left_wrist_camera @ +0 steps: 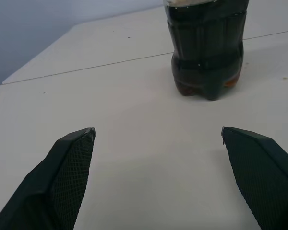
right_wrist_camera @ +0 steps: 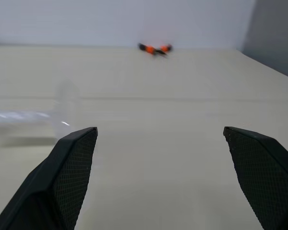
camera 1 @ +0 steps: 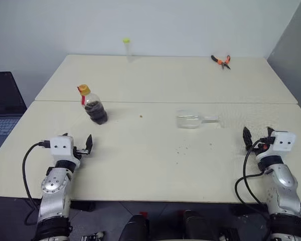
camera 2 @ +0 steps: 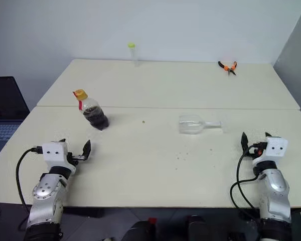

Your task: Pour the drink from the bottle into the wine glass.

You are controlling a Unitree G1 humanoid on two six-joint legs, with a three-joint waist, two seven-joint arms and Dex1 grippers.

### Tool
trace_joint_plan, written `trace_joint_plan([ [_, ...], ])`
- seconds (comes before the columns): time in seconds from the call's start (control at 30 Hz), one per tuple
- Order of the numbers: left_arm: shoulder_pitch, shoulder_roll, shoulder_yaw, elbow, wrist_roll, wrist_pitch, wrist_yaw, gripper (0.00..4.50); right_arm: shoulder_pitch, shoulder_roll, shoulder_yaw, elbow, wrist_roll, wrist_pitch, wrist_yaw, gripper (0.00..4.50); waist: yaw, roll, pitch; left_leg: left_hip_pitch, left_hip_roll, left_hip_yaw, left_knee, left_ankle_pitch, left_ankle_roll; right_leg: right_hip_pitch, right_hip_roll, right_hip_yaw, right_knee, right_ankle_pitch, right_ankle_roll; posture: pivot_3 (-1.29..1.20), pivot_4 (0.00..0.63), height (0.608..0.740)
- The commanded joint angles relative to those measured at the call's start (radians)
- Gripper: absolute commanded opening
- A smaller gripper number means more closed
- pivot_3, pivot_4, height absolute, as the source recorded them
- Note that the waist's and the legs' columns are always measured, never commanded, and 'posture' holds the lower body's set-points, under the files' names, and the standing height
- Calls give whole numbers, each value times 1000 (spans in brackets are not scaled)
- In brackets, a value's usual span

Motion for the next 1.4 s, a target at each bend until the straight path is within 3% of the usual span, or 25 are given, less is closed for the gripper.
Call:
trace_joint_plan([
  [0.03,-31,32,19,-31,-13,7,-13,4451,34,-67,37,-220,103,110,104,4500,1,0,0,0,0,0,0,0,0,0,0,0,0,0,0,0,150,740],
  [0.2,-90,59,4,-1,-8,14,-45,4451,70,-223,118,-455,172,260,245,4500,3,0,1,-2,-1,-3,1,0,0,0,0,-2,-3,0,0,0,150,740],
  [0.4,-150,87,-40,41,3,56,-107,4451,10,-335,181,-584,303,450,323,4500,3,-1,1,-2,-1,-3,1,0,0,1,0,-3,-3,0,0,0,150,740],
  [0.7,-273,78,-74,169,6,46,-178,4451,-99,-317,278,-573,288,477,362,4500,4,-5,3,-4,-1,-5,1,0,0,0,0,-4,-5,0,0,0,150,740],
  [1.4,-672,46,-82,746,44,-146,-154,4451,-179,-244,336,-531,201,457,383,4500,3,-7,5,-5,-2,-5,2,0,-1,0,0,-6,-4,0,1,0,150,740],
])
